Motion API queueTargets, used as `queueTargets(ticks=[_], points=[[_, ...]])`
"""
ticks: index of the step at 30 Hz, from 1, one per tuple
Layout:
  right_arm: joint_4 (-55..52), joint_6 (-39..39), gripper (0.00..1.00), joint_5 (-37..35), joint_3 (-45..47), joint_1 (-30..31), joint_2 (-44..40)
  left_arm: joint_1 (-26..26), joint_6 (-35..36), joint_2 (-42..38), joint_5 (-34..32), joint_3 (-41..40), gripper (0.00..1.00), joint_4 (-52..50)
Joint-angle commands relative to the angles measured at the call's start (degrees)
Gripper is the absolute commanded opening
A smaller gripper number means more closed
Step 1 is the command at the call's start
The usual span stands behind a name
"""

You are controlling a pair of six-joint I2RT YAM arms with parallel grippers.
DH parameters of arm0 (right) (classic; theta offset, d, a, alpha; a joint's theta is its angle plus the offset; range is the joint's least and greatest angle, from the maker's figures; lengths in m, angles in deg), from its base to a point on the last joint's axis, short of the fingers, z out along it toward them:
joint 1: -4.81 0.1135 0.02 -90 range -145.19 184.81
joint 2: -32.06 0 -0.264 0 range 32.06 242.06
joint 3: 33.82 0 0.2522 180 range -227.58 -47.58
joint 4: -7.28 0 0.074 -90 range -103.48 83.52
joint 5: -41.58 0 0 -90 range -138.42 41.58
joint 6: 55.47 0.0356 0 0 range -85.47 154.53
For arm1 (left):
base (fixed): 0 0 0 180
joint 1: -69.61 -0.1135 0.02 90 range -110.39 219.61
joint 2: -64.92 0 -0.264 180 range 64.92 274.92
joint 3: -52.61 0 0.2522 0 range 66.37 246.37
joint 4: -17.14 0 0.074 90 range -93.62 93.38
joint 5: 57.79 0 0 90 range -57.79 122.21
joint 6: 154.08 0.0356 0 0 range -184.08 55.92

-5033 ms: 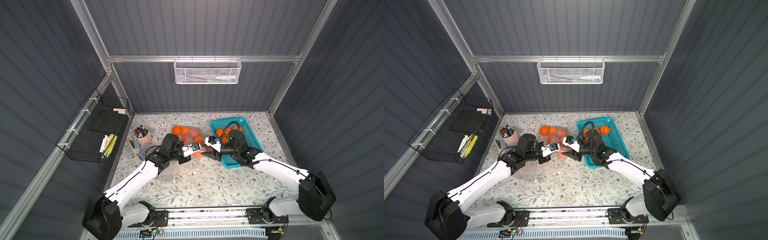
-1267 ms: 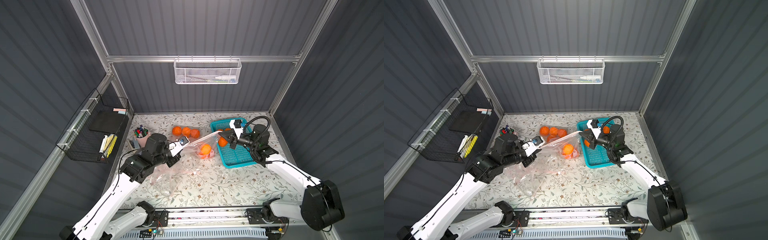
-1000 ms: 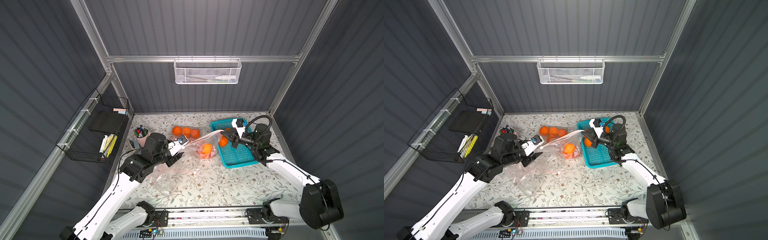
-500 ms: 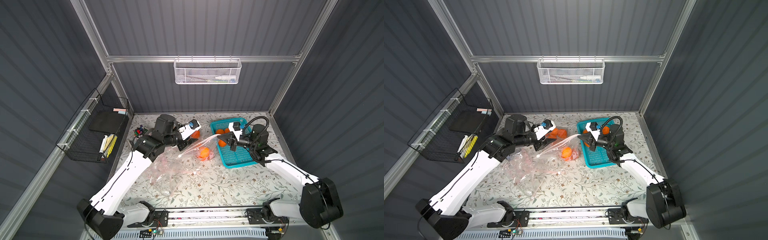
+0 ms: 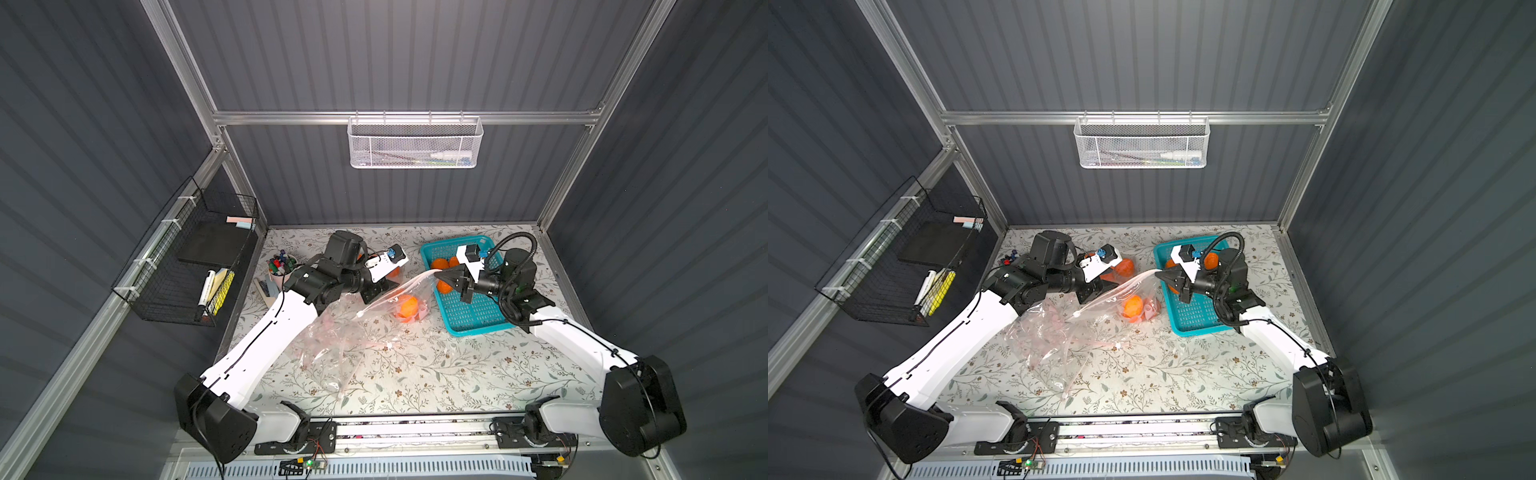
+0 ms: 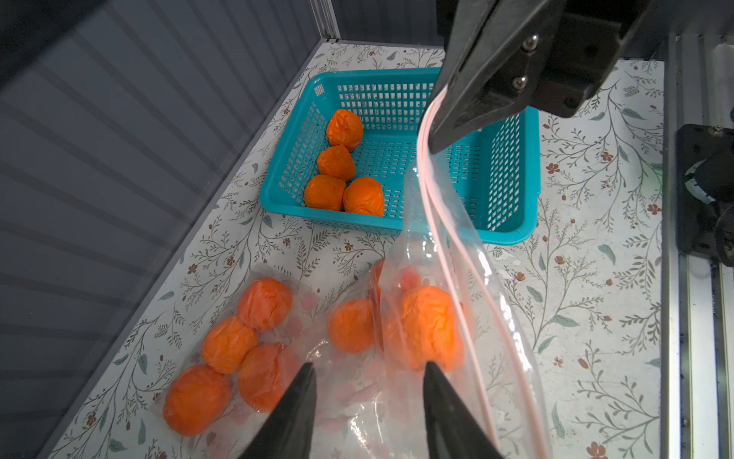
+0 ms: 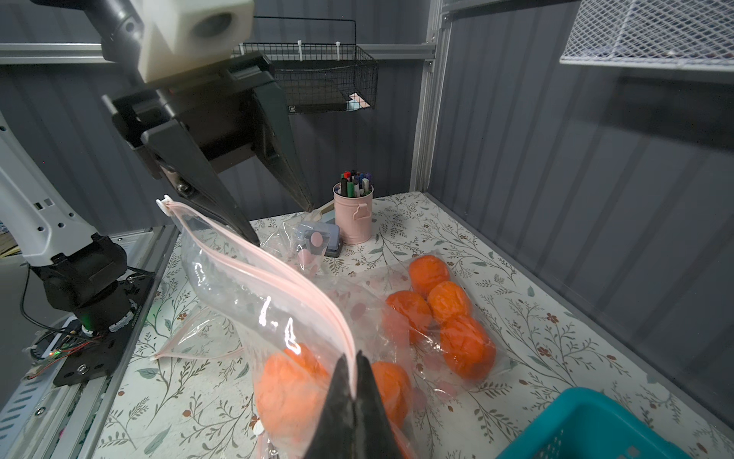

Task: Open the zip-top bag and take out the orange
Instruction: Unzip the zipper on the zipper food storage bag, then open the zipper of the food storage bag at the center of the board.

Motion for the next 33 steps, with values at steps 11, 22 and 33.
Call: queueTargets(ticks=[11, 22, 33], points=[[-1.1, -1.6, 0.0, 0.7, -1.9, 0.2, 0.6, -0.2, -4.2, -2.4, 9.2, 0.6, 0.42, -1.8], [-1.6, -1.8, 0.0, 0.6, -1.9, 0.3, 0.6, -0.2, -3.0, -0.7, 6.7, -2.4, 0.39, -0.6], [-1.1, 0.0, 0.0, 0.7, -2.2, 0.4, 0.3, -0.2, -2.7, -0.6, 7.3, -4.0, 0.07, 1.2]])
